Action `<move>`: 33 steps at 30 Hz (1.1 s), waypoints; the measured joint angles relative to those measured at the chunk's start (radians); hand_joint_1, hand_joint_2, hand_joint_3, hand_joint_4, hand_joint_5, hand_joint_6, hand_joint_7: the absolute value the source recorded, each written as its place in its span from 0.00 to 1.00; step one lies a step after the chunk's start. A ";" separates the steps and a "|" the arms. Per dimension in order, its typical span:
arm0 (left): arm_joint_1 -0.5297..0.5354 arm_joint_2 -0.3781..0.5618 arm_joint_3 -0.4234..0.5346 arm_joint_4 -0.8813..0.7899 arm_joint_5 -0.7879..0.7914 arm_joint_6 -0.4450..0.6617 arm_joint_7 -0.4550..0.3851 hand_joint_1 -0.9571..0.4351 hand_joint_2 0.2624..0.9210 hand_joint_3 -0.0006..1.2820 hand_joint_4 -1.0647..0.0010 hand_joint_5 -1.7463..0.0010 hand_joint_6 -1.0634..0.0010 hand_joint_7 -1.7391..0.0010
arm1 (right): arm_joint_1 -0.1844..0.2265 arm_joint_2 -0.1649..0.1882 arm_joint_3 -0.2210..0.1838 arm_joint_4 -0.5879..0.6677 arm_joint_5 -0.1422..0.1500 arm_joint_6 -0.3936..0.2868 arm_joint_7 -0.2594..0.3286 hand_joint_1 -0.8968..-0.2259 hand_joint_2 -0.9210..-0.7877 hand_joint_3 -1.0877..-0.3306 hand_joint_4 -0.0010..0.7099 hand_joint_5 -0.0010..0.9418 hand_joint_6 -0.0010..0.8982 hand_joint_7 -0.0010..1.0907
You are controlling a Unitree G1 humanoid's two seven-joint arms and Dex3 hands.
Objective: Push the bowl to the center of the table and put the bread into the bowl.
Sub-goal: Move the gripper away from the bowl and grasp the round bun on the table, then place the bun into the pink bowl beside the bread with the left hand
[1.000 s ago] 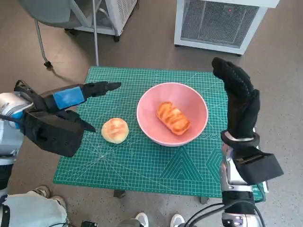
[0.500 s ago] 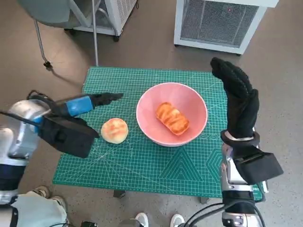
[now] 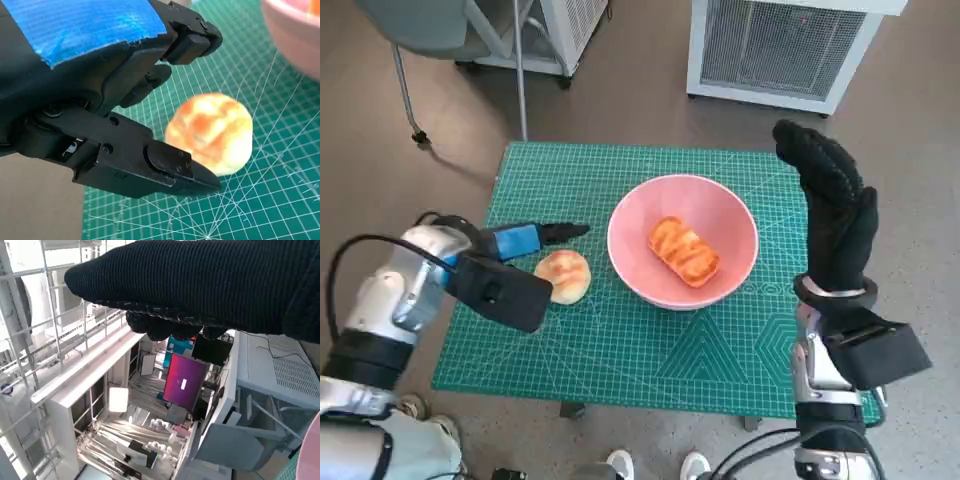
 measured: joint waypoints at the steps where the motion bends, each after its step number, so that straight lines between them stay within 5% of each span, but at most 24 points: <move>1: -0.004 -0.006 -0.005 0.010 0.004 0.002 0.002 0.63 0.71 0.00 0.98 0.99 0.83 0.98 | 0.000 -0.001 0.000 0.000 0.000 0.001 0.001 0.61 0.00 0.33 0.43 0.01 0.00 0.58; 6: -0.023 -0.040 -0.037 0.074 0.035 0.008 0.019 0.65 0.73 0.01 0.89 0.99 0.76 0.98 | 0.000 -0.004 -0.002 -0.005 0.001 0.005 0.002 0.60 0.00 0.33 0.43 0.01 0.00 0.58; 12: -0.050 -0.076 -0.082 0.158 0.073 -0.015 0.078 0.65 0.89 0.03 0.61 0.97 0.46 0.92 | 0.001 -0.005 -0.003 -0.014 0.000 0.007 0.001 0.60 0.00 0.34 0.43 0.01 0.00 0.58; 14: -0.065 -0.078 -0.099 0.187 0.093 -0.045 0.124 0.52 0.95 0.10 0.40 0.91 0.47 0.50 | 0.001 -0.005 -0.003 -0.017 -0.001 0.007 0.001 0.61 0.00 0.34 0.43 0.01 0.00 0.58; 16: -0.080 -0.077 -0.116 0.219 0.115 -0.087 0.182 0.60 0.98 0.09 0.41 0.62 0.44 0.41 | 0.002 -0.005 -0.003 -0.020 -0.002 0.007 0.001 0.61 0.00 0.33 0.43 0.01 0.00 0.58; 20: -0.097 -0.061 -0.132 0.267 0.137 -0.180 0.299 0.67 0.99 0.06 0.38 0.34 0.38 0.40 | 0.002 -0.005 -0.003 -0.023 -0.003 0.008 0.001 0.61 0.00 0.33 0.44 0.01 0.00 0.58; 33: -0.120 -0.012 -0.053 0.253 0.039 -0.277 0.281 0.69 1.00 0.06 0.38 0.29 0.39 0.37 | 0.002 -0.005 -0.004 -0.019 -0.003 0.007 -0.004 0.61 0.00 0.34 0.44 0.01 0.00 0.58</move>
